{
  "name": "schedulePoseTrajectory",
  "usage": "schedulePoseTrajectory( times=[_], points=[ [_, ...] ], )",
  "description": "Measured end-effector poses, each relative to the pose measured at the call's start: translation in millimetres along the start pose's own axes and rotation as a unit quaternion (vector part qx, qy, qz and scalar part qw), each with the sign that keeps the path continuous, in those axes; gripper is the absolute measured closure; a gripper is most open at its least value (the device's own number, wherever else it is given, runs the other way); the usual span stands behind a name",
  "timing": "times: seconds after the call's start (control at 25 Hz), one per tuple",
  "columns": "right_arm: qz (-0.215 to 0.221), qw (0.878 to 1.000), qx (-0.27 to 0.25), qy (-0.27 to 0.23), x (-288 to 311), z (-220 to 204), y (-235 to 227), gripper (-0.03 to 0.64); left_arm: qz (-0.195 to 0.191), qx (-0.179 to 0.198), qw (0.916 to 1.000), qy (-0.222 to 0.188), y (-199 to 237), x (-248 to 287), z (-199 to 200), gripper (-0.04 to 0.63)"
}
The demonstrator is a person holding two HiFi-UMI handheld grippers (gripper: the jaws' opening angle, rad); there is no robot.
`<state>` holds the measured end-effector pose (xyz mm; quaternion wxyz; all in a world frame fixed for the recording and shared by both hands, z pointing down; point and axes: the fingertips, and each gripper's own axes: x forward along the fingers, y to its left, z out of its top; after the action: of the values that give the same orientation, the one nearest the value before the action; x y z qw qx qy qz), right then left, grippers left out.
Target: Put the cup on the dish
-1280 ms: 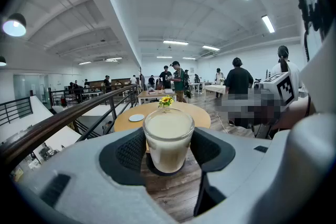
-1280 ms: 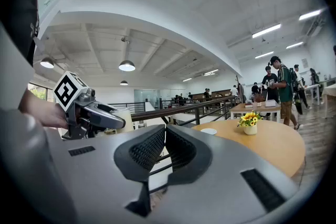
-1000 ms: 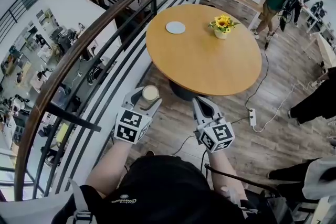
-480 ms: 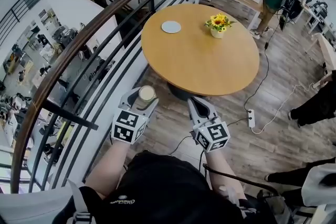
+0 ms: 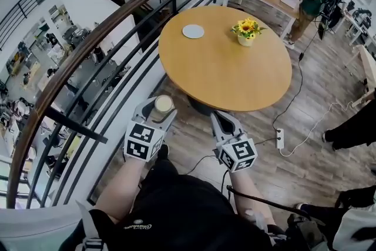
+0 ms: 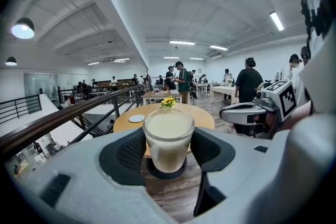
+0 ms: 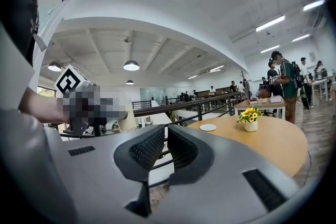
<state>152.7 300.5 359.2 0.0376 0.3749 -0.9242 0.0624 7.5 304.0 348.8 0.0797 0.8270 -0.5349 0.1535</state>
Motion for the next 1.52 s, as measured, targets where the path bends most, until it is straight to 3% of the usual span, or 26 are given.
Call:
schedulePoseTrajectory(
  times=[0.32,0.56,1.2,1.52],
  points=[
    [0.004,1.000,-0.007,0.001,36.8,-6.7,-16.0,0.607,0.008,-0.004,0.9999,-0.007,30.7,26.1,-4.5,0.333],
    [-0.001,1.000,-0.013,-0.001,93.0,0.0,-45.4,0.607,-0.004,-0.003,0.9999,-0.015,70.7,79.0,9.4,0.333],
    [-0.018,1.000,-0.005,0.013,322.4,52.0,-132.2,0.607,-0.047,0.008,0.9988,-0.007,243.4,239.9,76.7,0.333],
    [-0.033,0.999,0.004,0.029,407.6,58.3,-149.9,0.607,-0.081,0.002,0.9967,0.007,312.5,289.0,82.8,0.332]
  ],
)
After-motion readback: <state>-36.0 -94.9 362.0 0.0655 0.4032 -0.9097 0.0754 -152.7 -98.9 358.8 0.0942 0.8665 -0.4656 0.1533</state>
